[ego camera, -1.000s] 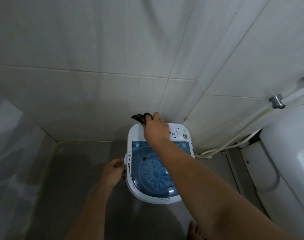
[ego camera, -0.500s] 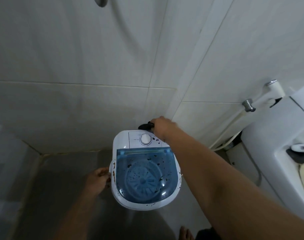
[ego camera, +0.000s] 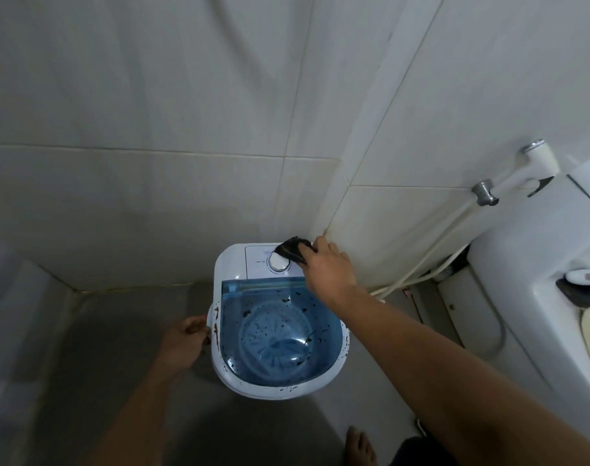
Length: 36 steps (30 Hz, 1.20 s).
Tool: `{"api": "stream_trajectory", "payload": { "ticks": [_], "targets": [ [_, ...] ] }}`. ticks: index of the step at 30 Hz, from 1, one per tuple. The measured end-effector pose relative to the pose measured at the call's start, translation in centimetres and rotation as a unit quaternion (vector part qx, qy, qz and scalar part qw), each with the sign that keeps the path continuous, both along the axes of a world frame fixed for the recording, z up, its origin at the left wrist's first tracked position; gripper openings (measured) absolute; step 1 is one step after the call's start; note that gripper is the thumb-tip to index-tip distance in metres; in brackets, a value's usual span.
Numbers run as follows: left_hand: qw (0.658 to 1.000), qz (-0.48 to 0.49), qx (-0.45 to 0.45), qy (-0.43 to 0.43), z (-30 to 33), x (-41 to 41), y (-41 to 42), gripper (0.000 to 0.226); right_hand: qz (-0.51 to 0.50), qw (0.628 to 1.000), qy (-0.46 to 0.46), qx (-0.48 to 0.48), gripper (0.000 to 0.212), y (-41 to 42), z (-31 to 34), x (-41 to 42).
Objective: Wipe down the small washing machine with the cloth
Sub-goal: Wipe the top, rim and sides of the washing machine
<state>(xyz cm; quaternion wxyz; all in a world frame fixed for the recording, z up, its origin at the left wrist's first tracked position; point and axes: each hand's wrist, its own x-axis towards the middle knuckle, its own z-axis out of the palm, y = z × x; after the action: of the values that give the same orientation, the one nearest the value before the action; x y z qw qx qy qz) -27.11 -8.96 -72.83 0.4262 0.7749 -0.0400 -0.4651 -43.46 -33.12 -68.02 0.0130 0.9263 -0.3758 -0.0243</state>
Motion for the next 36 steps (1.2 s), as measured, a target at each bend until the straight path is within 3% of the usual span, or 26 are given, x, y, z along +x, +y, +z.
{"api": "stream_trajectory", "payload": {
  "ticks": [3,6,8,11,15,19,23,26,28,30,32,36],
  "targets": [
    [1.000,0.006,0.004,0.003,0.1,0.0,0.1,0.018,-0.031,0.998,-0.044,0.034,0.050,1.7,-0.6,-0.5],
    [1.000,0.014,0.016,0.001,0.3,-0.1,1.1,0.019,0.007,0.996,-0.057,0.067,0.049,4.4,-1.3,-2.1],
    [0.999,0.026,0.019,0.007,0.8,0.4,2.0,0.021,0.018,0.986,-0.086,0.144,0.043,4.4,-1.3,-2.1],
    [1.000,0.017,0.022,0.014,1.2,1.0,2.1,0.021,-0.067,0.962,-0.182,0.191,0.041,0.0,0.2,-0.9],
    [0.999,-0.016,0.013,0.035,-0.6,-0.5,-0.4,0.022,-0.149,0.959,-0.169,0.174,0.042,-5.8,-0.4,-1.8],
    [1.000,-0.009,0.013,0.024,-0.3,-0.6,0.3,0.020,-0.166,0.961,-0.169,0.139,0.046,-0.9,-2.7,-1.5],
    [1.000,-0.012,0.007,0.016,0.4,0.3,0.3,0.018,-0.039,0.981,-0.182,0.052,0.048,3.9,-3.1,-2.7],
    [1.000,-0.013,0.004,0.018,0.7,0.5,0.0,0.019,0.021,0.990,-0.138,0.019,0.046,2.1,-2.0,-3.1],
    [1.000,-0.011,0.004,0.019,0.8,0.3,0.1,0.019,-0.045,0.990,-0.125,0.036,0.044,-0.4,-1.0,-2.2],
    [1.000,-0.010,0.010,0.020,1.4,0.0,0.1,0.019,-0.170,0.969,-0.152,0.089,0.040,-2.4,-0.4,-1.0],
    [1.000,-0.005,0.009,0.025,1.5,-0.1,0.2,0.020,-0.223,0.953,-0.169,0.112,0.037,-2.1,-0.5,-0.5],
    [0.999,-0.002,0.004,0.034,1.6,0.1,0.1,0.024,-0.026,0.985,-0.156,0.070,0.045,3.8,-1.6,-2.9]
  ]
}}
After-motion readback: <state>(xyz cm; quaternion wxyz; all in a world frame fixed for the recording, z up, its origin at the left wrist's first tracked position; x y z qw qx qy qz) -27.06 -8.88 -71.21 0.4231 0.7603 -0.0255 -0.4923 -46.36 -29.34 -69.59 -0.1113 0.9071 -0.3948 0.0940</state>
